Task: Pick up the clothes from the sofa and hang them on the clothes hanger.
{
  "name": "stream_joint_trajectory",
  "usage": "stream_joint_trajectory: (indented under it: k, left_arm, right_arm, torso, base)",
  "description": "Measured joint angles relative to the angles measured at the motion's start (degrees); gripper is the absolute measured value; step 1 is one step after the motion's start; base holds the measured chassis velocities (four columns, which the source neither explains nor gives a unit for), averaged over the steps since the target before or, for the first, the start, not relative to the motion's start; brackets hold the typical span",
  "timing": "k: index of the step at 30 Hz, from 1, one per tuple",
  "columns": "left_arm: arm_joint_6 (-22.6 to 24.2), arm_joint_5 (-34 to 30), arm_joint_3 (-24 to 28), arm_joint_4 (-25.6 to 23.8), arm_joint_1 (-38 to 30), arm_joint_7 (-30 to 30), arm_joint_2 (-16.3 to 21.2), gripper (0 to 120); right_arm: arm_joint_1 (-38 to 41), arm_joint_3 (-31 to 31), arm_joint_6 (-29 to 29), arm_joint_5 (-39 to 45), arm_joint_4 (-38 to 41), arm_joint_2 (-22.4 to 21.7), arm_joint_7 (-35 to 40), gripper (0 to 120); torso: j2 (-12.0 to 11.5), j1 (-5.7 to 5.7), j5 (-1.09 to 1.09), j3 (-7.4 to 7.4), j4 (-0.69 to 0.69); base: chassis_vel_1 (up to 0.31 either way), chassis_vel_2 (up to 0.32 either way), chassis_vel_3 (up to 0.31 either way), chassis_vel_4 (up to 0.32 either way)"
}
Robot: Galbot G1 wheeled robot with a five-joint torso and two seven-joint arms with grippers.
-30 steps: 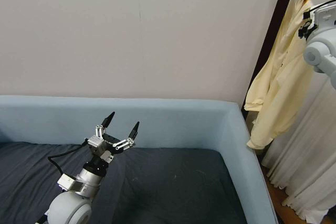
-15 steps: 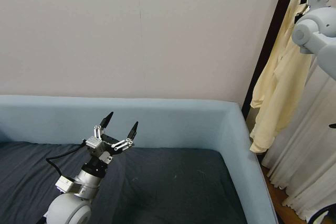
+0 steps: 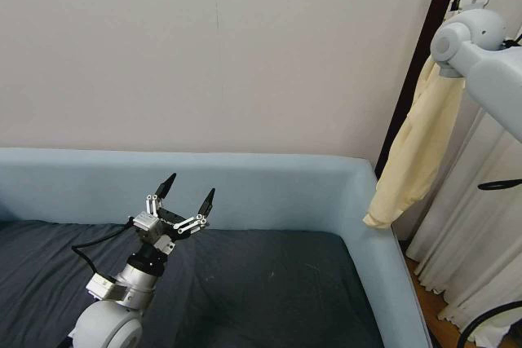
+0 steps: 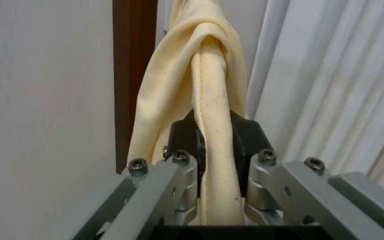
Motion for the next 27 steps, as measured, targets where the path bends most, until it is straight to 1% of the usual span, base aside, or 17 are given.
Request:
stream_joint_trajectory:
  k: [2,4,7,13,17,27]
  left_arm:
    - [0.0,-0.1,-0.1,0.0,0.0,0.0,0.0,100]
    - [-0.1,-0.2,-0.2,0.1,0.1,0.0,0.2,100]
    - [-0.2,-0.3,-0.2,0.5,-0.2,0.0,0.2,100]
    - [0.0,-0.3,0.5,0.6,-1.0,0.0,-0.2,100]
    - [0.0,-0.4,0.7,0.7,-1.1,0.0,-0.2,100]
    - [0.0,-0.4,0.6,0.2,-0.8,0.0,-0.2,100]
  right_arm:
    - [0.0,0.6,0.2,-0.3,-0.9,0.5,0.0,8]
    - [0.0,1.1,0.5,-1.2,-1.3,0.6,-0.4,8]
    - [0.2,1.3,0.6,-1.4,-1.4,0.8,-0.6,8]
    - [0.8,1.7,0.8,-1.4,-4.3,2.4,-1.1,8]
    - [0.7,2.2,1.1,-1.5,-6.3,3.1,-1.4,8]
    - [-0.8,2.9,1.4,-1.6,-6.9,3.1,-1.2,8]
  torso:
    - [0.0,0.0,0.0,0.0,0.01]
    - [0.0,0.0,0.03,0.0,-0.02]
    - [0.0,0.0,0.03,0.0,-0.04]
    - [0.0,0.0,0.01,0.0,0.0]
    - [0.0,0.0,0.01,0.0,-0.01]
    - [0.0,0.0,0.02,0.0,-0.02]
  base:
    - [0.0,0.0,0.0,0.0]
    - [0.0,0.0,0.0,0.0]
    - [0.0,0.0,0.0,0.0]
    - [0.0,0.0,0.0,0.0]
    - [0.0,0.0,0.0,0.0]
    - [0.0,0.0,0.0,0.0]
